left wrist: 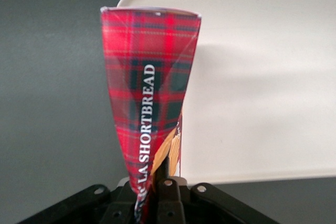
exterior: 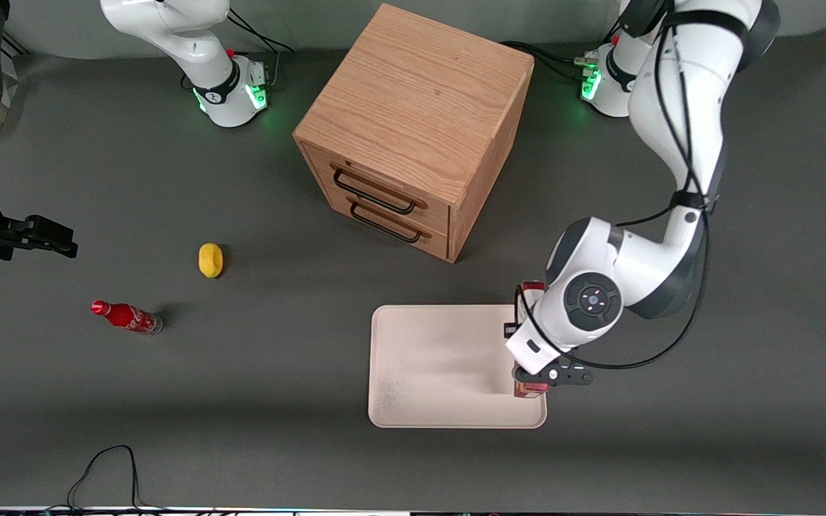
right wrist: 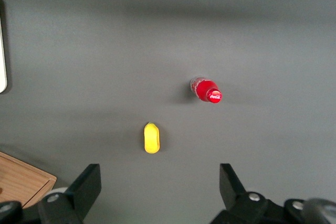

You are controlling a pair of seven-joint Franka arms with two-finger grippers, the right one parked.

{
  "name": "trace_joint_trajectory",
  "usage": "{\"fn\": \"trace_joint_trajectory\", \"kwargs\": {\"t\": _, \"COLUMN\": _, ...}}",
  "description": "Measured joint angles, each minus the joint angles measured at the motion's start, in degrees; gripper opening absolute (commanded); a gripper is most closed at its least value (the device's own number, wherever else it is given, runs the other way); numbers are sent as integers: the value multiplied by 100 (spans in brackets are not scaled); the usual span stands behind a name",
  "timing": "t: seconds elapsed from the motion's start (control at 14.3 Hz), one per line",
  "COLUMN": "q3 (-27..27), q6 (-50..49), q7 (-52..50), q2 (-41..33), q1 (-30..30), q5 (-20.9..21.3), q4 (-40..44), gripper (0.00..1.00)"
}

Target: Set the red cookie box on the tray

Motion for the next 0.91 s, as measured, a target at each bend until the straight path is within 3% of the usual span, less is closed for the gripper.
{"fn": "trace_joint_trajectory", "kwargs": {"t": 0.35, "q3": 159, "q6": 619, "q7": -80, "q2": 346, "q1": -138, "q5": 241, "q4": -74, "gripper": 3}}
{"fn": "trace_joint_trajectory", "kwargs": {"t": 0.42, "q3": 168, "q6": 705, "q7": -110, "q2": 389, "q1": -146, "q5": 286, "q4": -95, "gripper": 72}}
{"fn": "trace_joint_trajectory", "kwargs": {"t": 0.49, "q3": 180, "q6": 754, "q7": -118, "q2": 413, "q1": -149, "q5": 307, "q4": -117, "gripper": 100}}
{"fn": "trace_joint_trajectory", "kwargs": {"t": 0.91, "q3": 244, "q6": 843, "q7": -143, "q2": 221, "q1": -150, "q5": 505, "q4": -120, "gripper": 100}}
